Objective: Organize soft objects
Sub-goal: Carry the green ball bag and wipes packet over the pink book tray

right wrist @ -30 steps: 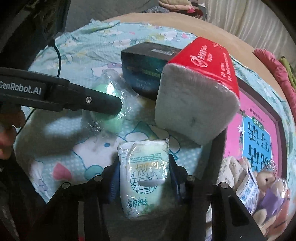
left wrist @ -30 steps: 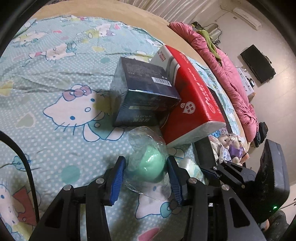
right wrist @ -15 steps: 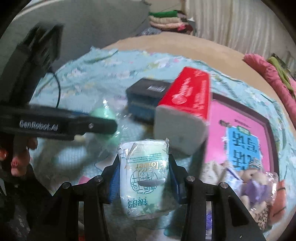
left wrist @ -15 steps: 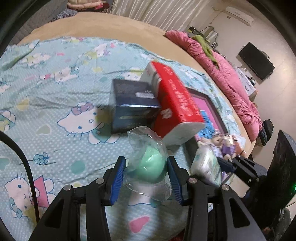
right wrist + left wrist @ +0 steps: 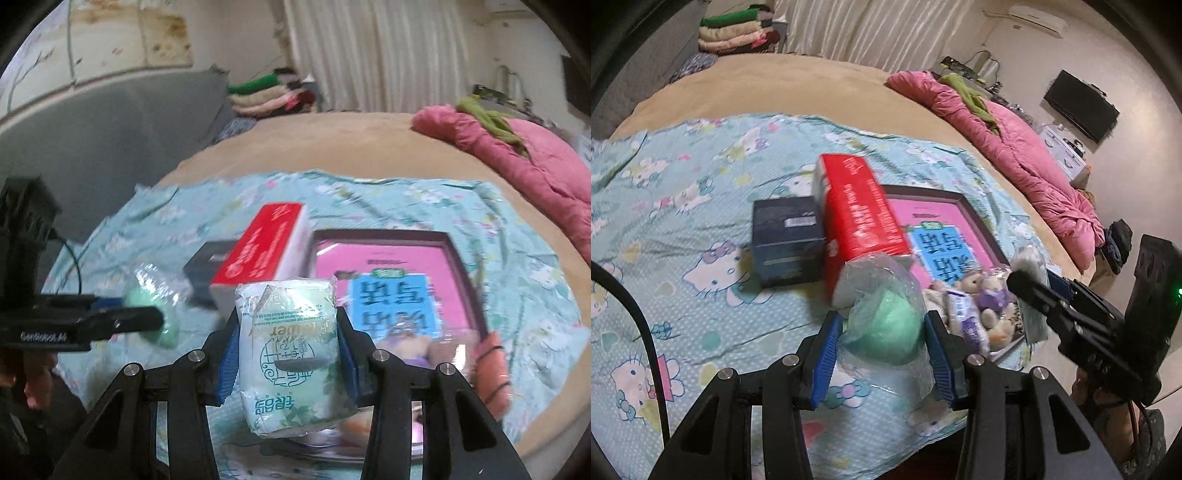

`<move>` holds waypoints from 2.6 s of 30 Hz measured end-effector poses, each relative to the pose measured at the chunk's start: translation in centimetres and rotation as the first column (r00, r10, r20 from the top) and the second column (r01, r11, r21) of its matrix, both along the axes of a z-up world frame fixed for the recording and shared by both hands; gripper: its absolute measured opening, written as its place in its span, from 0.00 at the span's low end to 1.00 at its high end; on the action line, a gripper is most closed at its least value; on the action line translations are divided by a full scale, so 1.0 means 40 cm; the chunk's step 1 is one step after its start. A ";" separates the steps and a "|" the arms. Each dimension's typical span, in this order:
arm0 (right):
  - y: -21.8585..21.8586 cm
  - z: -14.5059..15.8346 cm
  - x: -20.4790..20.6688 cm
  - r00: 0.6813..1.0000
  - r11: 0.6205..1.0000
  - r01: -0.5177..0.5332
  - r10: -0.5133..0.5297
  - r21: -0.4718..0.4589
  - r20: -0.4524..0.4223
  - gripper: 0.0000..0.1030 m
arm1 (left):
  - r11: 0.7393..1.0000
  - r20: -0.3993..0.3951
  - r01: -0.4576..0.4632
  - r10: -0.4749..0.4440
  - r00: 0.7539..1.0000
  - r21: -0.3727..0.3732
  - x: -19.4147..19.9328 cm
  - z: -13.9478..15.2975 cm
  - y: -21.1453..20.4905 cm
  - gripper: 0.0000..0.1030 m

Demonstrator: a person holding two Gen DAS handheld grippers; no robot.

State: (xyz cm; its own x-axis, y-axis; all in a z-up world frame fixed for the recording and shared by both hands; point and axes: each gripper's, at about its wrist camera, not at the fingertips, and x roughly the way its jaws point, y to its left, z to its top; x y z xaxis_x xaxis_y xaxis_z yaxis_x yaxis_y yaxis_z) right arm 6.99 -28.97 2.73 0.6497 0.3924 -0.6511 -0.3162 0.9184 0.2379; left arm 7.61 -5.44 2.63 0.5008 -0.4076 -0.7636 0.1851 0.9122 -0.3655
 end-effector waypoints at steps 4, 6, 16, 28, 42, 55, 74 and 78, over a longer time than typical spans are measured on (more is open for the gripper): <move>-0.060 0.020 -0.010 0.998 0.999 0.051 -0.052 0.015 0.024 0.46 | 1.000 0.017 0.028 -0.028 0.999 0.013 0.001 0.028 -0.049 0.45; -0.087 0.026 -0.013 0.997 0.997 0.077 -0.078 0.033 0.031 0.46 | 0.999 0.025 0.040 -0.041 0.999 0.024 0.001 0.040 -0.073 0.45; -0.203 0.048 -0.024 0.977 0.975 0.200 -0.206 0.096 0.058 0.46 | 0.993 0.040 0.096 -0.099 0.994 0.065 0.009 0.071 -0.180 0.45; -0.289 -0.002 -0.017 0.954 0.946 0.294 -0.299 0.134 0.016 0.46 | 0.978 -0.002 0.152 -0.153 0.988 0.143 0.061 0.008 -0.288 0.45; -0.290 -0.086 0.021 0.950 0.946 0.311 -0.308 0.093 -0.045 0.46 | 0.957 -0.047 0.186 -0.180 0.982 0.224 0.101 -0.075 -0.356 0.45; -0.259 -0.131 0.055 0.957 0.958 0.283 -0.278 0.055 -0.077 0.46 | 0.949 -0.055 0.190 -0.182 0.982 0.254 0.129 -0.106 -0.380 0.45; -0.239 -0.159 0.068 0.954 0.957 0.291 -0.289 0.003 -0.073 0.46 | 0.956 -0.055 0.145 -0.135 0.989 0.253 0.181 -0.136 -0.373 0.45; -0.251 -0.153 0.064 0.946 0.947 0.320 -0.320 -0.007 -0.058 0.46 | 0.959 -0.051 0.138 -0.129 0.990 0.246 0.192 -0.138 -0.372 0.45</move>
State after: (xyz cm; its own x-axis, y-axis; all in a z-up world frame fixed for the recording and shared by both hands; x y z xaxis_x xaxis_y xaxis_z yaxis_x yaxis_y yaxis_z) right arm 9.57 -39.01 -3.40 0.7027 0.1719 -0.6904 0.0085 0.9683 0.2498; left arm 15.29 -20.33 -2.89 0.4265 -0.2643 -0.8650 0.3026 0.9429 -0.1389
